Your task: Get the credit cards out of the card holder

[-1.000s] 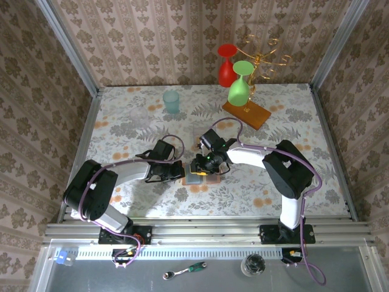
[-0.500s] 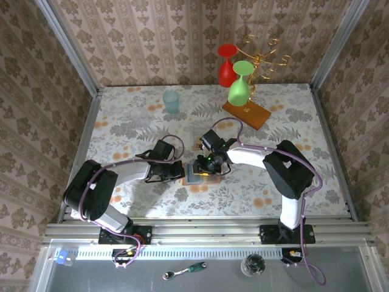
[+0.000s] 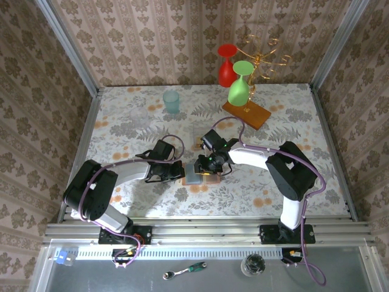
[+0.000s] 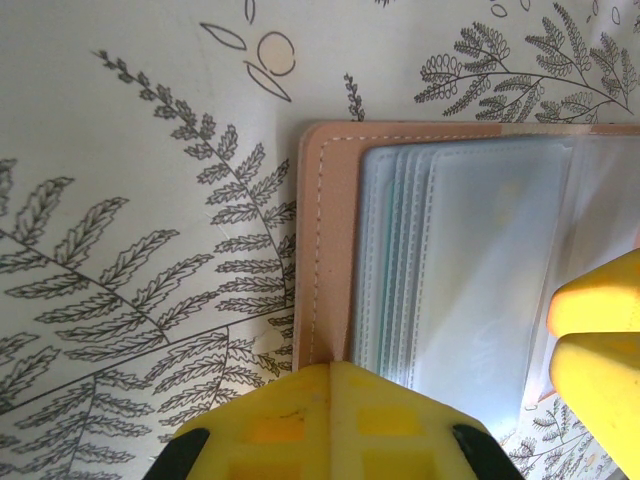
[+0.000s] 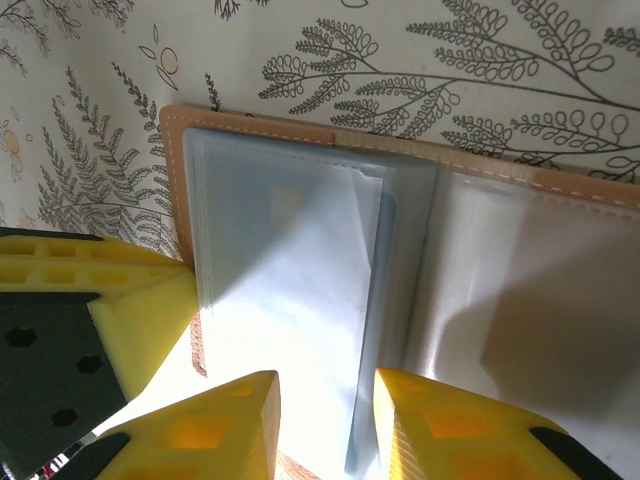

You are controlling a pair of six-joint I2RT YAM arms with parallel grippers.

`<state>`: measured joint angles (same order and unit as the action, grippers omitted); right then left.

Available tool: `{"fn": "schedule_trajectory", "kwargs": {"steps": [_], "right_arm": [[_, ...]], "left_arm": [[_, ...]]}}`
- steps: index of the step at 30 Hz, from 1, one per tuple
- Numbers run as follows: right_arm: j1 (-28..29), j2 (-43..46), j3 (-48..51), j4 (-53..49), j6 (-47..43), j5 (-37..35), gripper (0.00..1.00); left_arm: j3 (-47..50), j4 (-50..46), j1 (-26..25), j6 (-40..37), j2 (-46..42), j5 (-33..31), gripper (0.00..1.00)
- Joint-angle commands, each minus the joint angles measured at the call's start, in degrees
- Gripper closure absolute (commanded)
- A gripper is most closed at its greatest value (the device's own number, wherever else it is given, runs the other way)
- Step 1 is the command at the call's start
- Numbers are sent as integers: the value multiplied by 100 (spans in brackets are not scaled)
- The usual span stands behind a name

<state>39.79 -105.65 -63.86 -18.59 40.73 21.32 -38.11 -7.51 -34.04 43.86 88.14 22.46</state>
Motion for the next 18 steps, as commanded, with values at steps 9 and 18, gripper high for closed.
{"fn": "schedule_trajectory", "kwargs": {"steps": [9,18], "right_arm": [[-24,184,92,231,133,211,79],[-24,-131,-9,277,207,338,73]], "left_arm": [[38,-277,29,-146,54,-119,100],[14,-277,40,-149,63,-110,100]]}}
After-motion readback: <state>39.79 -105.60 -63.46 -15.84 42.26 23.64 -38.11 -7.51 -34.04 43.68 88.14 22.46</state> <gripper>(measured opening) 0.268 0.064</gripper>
